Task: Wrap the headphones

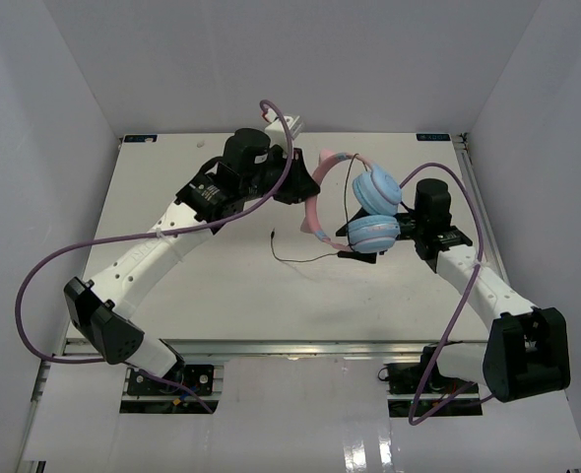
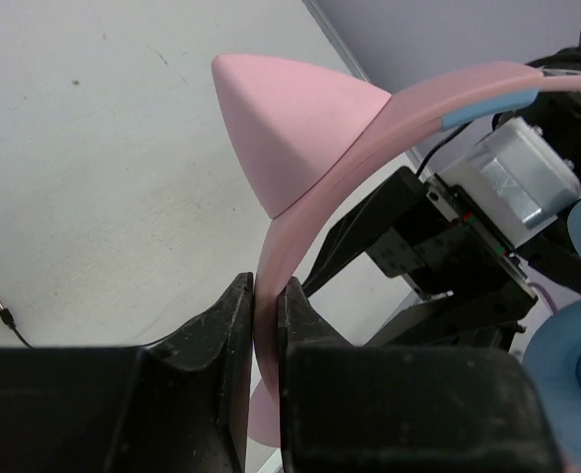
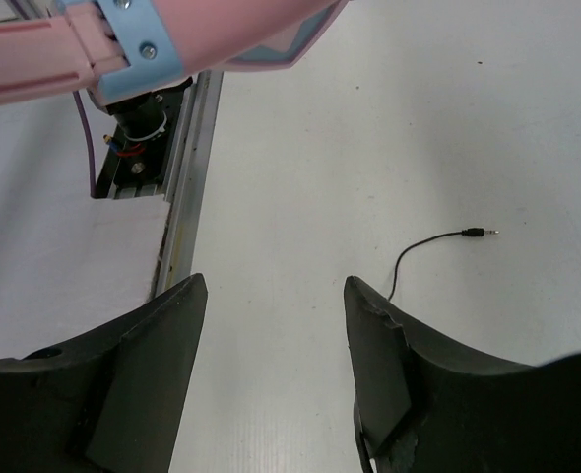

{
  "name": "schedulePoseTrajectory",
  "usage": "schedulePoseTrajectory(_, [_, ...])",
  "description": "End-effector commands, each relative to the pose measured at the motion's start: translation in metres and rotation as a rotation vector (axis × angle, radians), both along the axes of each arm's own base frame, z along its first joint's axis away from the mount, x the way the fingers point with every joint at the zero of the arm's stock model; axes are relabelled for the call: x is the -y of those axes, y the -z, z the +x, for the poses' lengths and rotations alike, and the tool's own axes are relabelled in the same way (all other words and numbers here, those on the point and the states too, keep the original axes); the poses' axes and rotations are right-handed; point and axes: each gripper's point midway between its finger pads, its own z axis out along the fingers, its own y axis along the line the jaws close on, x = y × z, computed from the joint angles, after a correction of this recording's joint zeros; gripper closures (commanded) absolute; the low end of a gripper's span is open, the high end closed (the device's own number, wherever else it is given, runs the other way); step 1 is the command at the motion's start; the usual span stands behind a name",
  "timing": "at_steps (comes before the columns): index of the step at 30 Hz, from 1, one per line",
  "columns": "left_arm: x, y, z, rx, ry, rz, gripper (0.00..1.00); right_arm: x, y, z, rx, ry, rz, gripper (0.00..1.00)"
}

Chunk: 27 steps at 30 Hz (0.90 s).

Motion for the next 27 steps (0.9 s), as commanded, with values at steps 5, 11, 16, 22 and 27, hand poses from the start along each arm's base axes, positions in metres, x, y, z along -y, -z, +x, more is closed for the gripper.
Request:
schedulePoseTrajectory(5, [-0.013, -0.085, 0.003, 0.126, -0.085, -0.203, 1.00, 0.000, -0.011, -0.009, 0.050, -0.071, 0.049, 0.36])
schedulePoseTrajectory(11, [-0.020, -0.104, -0.006, 0.139, -0.104, -0.307, 1.00, 0.000, -0.013, -0.008, 0.025, -0.077, 0.060, 0.36])
schedulePoseTrajectory(16, [-0.027, -0.126, -0.011, 0.167, -0.125, -0.383, 1.00, 0.001, -0.012, -0.009, 0.010, -0.078, 0.061, 0.36])
schedulePoseTrajectory(22, [-0.035, -0.150, -0.018, 0.204, -0.135, -0.448, 1.00, 0.002, -0.007, -0.007, 0.000, -0.070, 0.058, 0.36])
schedulePoseTrajectory(27, [-0.042, -0.158, -0.021, 0.221, -0.155, -0.468, 1.00, 0.003, -0.004, -0.005, -0.012, -0.063, 0.056, 0.37])
